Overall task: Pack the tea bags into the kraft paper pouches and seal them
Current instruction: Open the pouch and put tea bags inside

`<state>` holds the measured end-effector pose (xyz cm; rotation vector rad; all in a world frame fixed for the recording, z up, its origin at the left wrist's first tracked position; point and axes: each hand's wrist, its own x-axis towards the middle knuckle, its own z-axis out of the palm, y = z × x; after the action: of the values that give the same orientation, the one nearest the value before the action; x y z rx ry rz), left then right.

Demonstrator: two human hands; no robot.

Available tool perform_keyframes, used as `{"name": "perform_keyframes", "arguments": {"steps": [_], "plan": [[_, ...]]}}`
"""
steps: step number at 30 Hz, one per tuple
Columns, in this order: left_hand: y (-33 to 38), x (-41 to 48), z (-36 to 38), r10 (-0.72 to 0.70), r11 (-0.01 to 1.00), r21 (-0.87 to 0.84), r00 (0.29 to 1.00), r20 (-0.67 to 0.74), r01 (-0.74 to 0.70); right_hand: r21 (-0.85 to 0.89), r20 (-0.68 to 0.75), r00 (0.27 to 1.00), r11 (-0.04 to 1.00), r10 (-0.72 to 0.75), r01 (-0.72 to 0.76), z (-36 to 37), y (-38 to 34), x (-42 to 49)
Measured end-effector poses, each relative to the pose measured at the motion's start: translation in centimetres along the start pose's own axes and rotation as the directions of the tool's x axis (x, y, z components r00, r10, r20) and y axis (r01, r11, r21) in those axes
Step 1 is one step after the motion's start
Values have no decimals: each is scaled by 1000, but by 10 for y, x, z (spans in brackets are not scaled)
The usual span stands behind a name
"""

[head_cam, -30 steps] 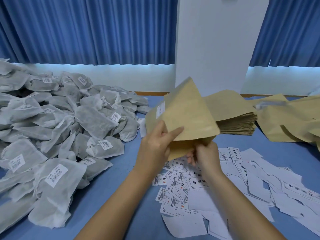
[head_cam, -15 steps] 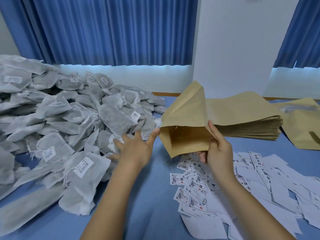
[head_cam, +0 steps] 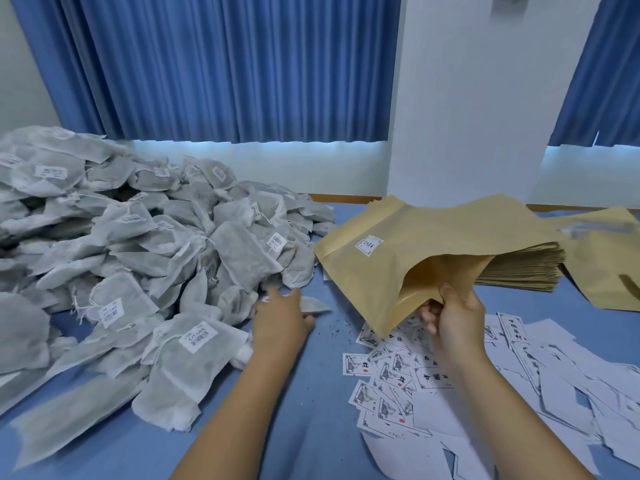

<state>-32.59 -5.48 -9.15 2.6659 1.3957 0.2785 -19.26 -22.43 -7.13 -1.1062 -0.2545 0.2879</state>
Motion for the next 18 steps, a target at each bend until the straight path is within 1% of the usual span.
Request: {"name": "perform_keyframes", "arguments": {"steps": [1, 2, 3, 4, 5, 6, 7, 8, 9, 10, 11, 13, 15, 16, 17, 18], "plan": [[6, -3, -1, 78, 995, -58, 997, -15, -79, 27, -10, 1000, 1000, 7, -7, 1, -1, -1], [12, -6, -3, 128, 986, -101, 989, -68, -134, 44, -25, 1000, 999, 13, -12, 1, -3, -1], [15, -6, -7, 142, 979, -122, 977, -157, -162, 52, -44, 999, 999, 16, -13, 0, -4, -1], [14, -5, -11, 122, 980, -122, 956, -266, -159, 60, -62, 998, 998, 14, -10, -1, -5, -1], [11, -2, -16, 72, 989, -98, 934, -350, -113, 80, -75, 997, 997, 10, -4, -2, -6, -1], [4, 3, -19, -1, 997, -67, 919, -394, -28, 111, -82, 997, 994, 8, 1, -3, -6, -1], [-4, 8, -21, -91, 996, -31, 927, -364, 86, 146, -85, 996, 989, 9, 4, -3, -7, -1], [-12, 11, -19, -184, 981, 7, 941, -283, 193, 173, -88, 996, 985, 11, 4, -3, -7, -1], [-19, 14, -14, -259, 962, 36, 949, -183, 269, 190, -91, 996, 982, 13, 5, -3, -7, -1], [-22, 15, -7, -302, 949, 64, 949, -93, 308, 200, -94, 995, 980, 12, 7, -2, -6, -1], [-23, 15, -1, -313, 943, 102, 949, -43, 316, 201, -96, 995, 979, 5, 15, 0, -6, 0], [-20, 13, 3, -305, 928, 211, 951, -42, 307, 187, -98, 995, 982, -16, 34, 0, -5, -1], [-18, 10, 0, -319, 906, 261, 943, -95, 333, 185, -97, 995, 982, -33, 51, 1, -5, -2], [-16, 9, -2, -328, 908, 234, 938, -117, 347, 198, -98, 995, 979, -36, 55, 1, -5, -2], [-16, 8, -3, -316, 927, 171, 940, -128, 335, 218, -99, 994, 974, -36, 57, 0, -6, -1], [-16, 7, -2, -275, 956, 73, 953, -129, 285, 240, -99, 994, 969, -34, 57, 0, -7, -1]]}}
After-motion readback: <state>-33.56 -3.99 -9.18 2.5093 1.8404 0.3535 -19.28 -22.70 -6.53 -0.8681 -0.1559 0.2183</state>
